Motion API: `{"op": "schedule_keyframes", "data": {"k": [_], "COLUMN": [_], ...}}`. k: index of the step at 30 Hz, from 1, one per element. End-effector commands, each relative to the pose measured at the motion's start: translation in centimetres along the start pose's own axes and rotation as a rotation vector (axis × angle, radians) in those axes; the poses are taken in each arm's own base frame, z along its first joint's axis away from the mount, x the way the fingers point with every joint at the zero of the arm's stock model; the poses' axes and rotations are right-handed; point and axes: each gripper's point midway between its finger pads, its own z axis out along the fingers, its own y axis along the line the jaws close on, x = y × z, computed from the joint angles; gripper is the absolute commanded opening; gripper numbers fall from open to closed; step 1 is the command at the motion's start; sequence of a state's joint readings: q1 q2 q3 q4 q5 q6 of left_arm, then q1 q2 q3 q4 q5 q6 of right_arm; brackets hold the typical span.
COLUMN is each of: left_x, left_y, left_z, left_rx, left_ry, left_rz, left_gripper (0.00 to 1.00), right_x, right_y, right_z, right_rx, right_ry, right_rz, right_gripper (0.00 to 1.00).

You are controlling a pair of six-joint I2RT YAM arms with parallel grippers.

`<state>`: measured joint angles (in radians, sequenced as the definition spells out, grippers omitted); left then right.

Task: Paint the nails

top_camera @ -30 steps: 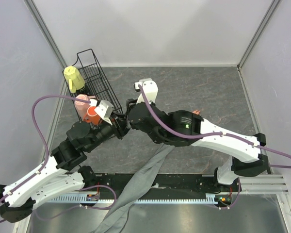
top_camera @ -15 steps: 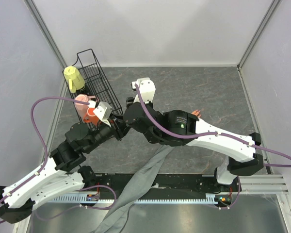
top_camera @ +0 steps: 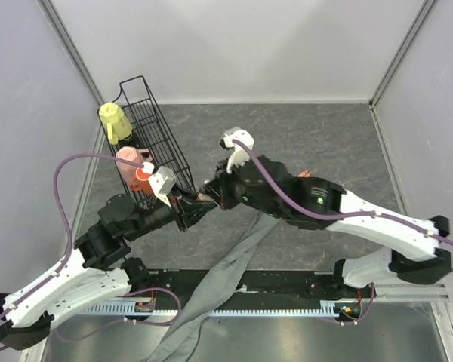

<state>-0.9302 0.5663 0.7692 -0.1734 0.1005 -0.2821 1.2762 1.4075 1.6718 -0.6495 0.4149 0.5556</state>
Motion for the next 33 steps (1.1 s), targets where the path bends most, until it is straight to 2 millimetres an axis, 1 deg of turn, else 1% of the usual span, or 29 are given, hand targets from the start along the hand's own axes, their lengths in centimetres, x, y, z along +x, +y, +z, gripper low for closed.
{"op": "schedule_keyframes", "data": {"k": [1,2,3,4,5,6,9,12,13,14,15,16,17,18,19,20,21,22,23,24,25,26,27,28,29,30,31,32,33], "left_x": [-4.3,-4.2,-4.2,-4.0,-3.9,-3.9,-4.0,-4.6,-5.1,-4.6,-5.3,-5.9,-5.1,-5.6,-5.9,-5.8,-5.4,-5.8,-5.8,-5.6,-5.4,-5.1,-4.9,-4.8,-4.7,-4.6,-4.7,-4.7,-4.7], "left_y": [-10.4,-11.4,-12.5,-13.8,-14.4,-14.9,-15.8,-15.3,-14.7,-14.0,-13.5,-12.0,-10.9,-9.9,-8.0,-6.9,-5.7,-3.5,-2.3,0.1,1.3,2.0,2.6,2.7,2.7,2.7,2.7,2.7,2.8], "left_z": [-4.2,-4.9,-5.7,-6.8,-7.3,-7.8,-8.8,-8.4,-7.7,-7.3,-6.9,-5.8,-5.2,-4.7,-3.6,-3.2,-2.5,-2.0,-1.7,-1.3,-1.0,-0.9,-0.5,-0.3,0.0,0.2,0.5,0.7,0.7], "left_rx": [0.564,0.636,0.705,0.811,0.861,0.901,0.983,0.922,0.862,0.808,0.759,0.646,0.573,0.512,0.39,0.332,0.268,0.143,0.078,-0.052,-0.115,-0.152,-0.185,-0.188,-0.184,-0.183,-0.181,-0.18,-0.185], "left_ry": [-0.128,-0.12,-0.112,-0.098,-0.092,-0.072,-0.058,-0.084,-0.106,-0.08,-0.108,-0.134,-0.097,-0.114,-0.131,-0.132,-0.122,-0.144,-0.149,-0.15,-0.141,-0.131,-0.117,-0.111,-0.108,-0.107,-0.114,-0.115,-0.12], "left_rz": [0.03,0.033,0.016,0.037,0.038,0.016,0.025,0.048,0.046,0.034,0.073,0.069,0.062,0.095,0.091,0.101,0.113,0.104,0.107,0.096,0.09,0.09,0.092,0.092,0.092,0.091,0.089,0.083,0.08], "left_gripper": [0.02,0.02,0.02,0.02,0.02,0.02,0.02,0.02,0.02,0.02,0.02,0.02,0.02,0.02,0.02,0.02,0.02,0.02,0.02,0.02,0.02,0.02,0.02,0.02,0.02,0.02,0.02,0.02,0.02], "right_x": [0.3,3.2,3.2,2.6,4.4,4.4,4.6,4.0,3.7,3.2,2.4,1.7,0.6,0.0,-0.5,-1.8,-1.6,-2.6,-3.9,-3.7,-5.5,-5.6,-4.3,-5.5,-5.5,-3.8,-4.3,-3.8,-3.4], "right_y": [1.7,3.3,4.0,5.0,5.7,6.1,6.7,6.3,5.9,5.5,4.7,4.0,3.4,1.8,1.3,1.3,0.6,-0.6,-1.1,-2.0,-3.2,-3.4,-4.0,-3.4,-4.0,-4.3,-3.1,-3.5,-3.4], "right_z": [-4.2,-5.3,-7.7,-8.6,-9.9,-10.7,-11.3,-10.7,-10.4,-10.1,-9.6,-9.0,-8.8,-7.7,-7.4,-7.8,-7.0,-6.6,-6.8,-6.2,-6.5,-6.4,-5.1,-5.5,-5.0,-3.4,-3.6,-2.3,-2.1], "right_rx": [-0.367,-0.557,-0.667,-0.75,-0.883,-0.933,-1.009,-0.962,-0.931,-0.893,-0.818,-0.748,-0.686,-0.56,-0.512,-0.483,-0.425,-0.33,-0.282,-0.213,-0.119,-0.092,-0.043,-0.034,0.031,0.09,0.082,0.157,0.183], "right_ry": [-0.039,0.03,-0.008,-0.071,-0.041,-0.05,-0.03,-0.049,-0.055,-0.069,-0.085,-0.099,-0.122,-0.119,-0.117,-0.135,-0.107,-0.127,-0.155,-0.134,-0.18,-0.17,-0.105,-0.116,-0.112,-0.049,-0.056,-0.059,-0.05], "right_rz": [-0.347,-0.4,-0.438,-0.456,-0.476,-0.481,-0.484,-0.464,-0.451,-0.439,-0.404,-0.376,-0.344,-0.291,-0.259,-0.233,-0.211,-0.145,-0.11,-0.076,-0.005,0.014,0.003,0.046,0.053,0.027,0.024,0.02,0.014], "right_gripper": [0.0,0.0,0.0,0.0,0.0,0.0,0.0,0.0,0.0,0.0,0.0,0.07,0.15,0.29,0.58,0.64,0.68,0.72,0.73,0.74,0.75,0.75,0.77,0.78,0.78,0.78,0.79,0.79,0.79]}}
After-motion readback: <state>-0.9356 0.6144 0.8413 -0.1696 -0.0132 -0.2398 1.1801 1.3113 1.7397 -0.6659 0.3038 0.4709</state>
